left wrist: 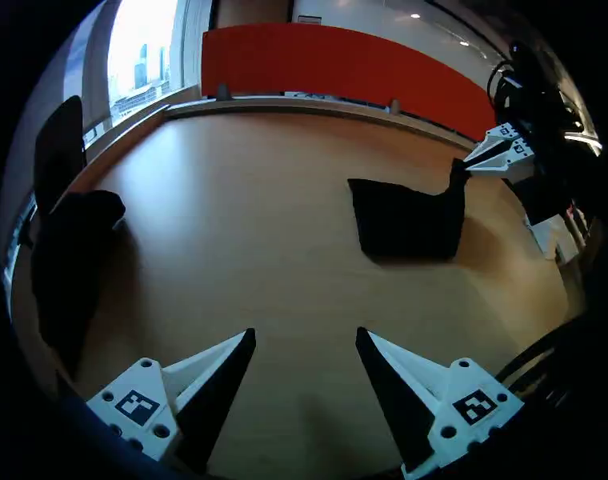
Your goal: Fold towel
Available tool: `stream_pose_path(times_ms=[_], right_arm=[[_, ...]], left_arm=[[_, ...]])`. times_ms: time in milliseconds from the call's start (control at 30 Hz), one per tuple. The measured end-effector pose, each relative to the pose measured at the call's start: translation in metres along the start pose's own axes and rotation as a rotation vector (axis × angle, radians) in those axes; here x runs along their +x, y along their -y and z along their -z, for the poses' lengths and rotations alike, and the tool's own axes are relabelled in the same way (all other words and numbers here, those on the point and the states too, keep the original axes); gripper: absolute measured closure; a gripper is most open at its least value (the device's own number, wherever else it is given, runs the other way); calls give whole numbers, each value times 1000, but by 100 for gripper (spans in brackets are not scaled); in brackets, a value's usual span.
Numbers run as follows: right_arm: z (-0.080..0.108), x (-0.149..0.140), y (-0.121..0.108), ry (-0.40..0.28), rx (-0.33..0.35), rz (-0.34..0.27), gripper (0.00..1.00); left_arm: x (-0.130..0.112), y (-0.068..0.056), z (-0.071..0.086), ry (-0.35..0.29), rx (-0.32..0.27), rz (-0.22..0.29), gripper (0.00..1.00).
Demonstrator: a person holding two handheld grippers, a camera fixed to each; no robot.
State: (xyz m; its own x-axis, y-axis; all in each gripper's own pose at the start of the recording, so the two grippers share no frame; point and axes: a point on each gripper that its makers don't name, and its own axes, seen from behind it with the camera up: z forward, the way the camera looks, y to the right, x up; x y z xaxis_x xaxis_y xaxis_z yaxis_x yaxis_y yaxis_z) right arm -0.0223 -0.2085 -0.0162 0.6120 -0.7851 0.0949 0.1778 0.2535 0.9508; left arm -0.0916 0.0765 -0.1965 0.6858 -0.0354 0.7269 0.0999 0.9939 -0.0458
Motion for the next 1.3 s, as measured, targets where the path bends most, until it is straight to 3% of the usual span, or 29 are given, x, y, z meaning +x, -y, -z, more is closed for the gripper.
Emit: stream_pose_path(times_ms=[467, 700, 1300], right_arm=[[-60, 32, 43, 24, 141, 100, 98], [-95, 22, 66, 61, 202, 83, 98], [-101, 26, 71, 46, 220, 91, 98]], left_arm=[[-5, 13, 12, -16, 36, 63, 7], [-11, 14, 15, -11, 46, 80, 7], [-12, 12, 13, -5, 50, 72, 7]])
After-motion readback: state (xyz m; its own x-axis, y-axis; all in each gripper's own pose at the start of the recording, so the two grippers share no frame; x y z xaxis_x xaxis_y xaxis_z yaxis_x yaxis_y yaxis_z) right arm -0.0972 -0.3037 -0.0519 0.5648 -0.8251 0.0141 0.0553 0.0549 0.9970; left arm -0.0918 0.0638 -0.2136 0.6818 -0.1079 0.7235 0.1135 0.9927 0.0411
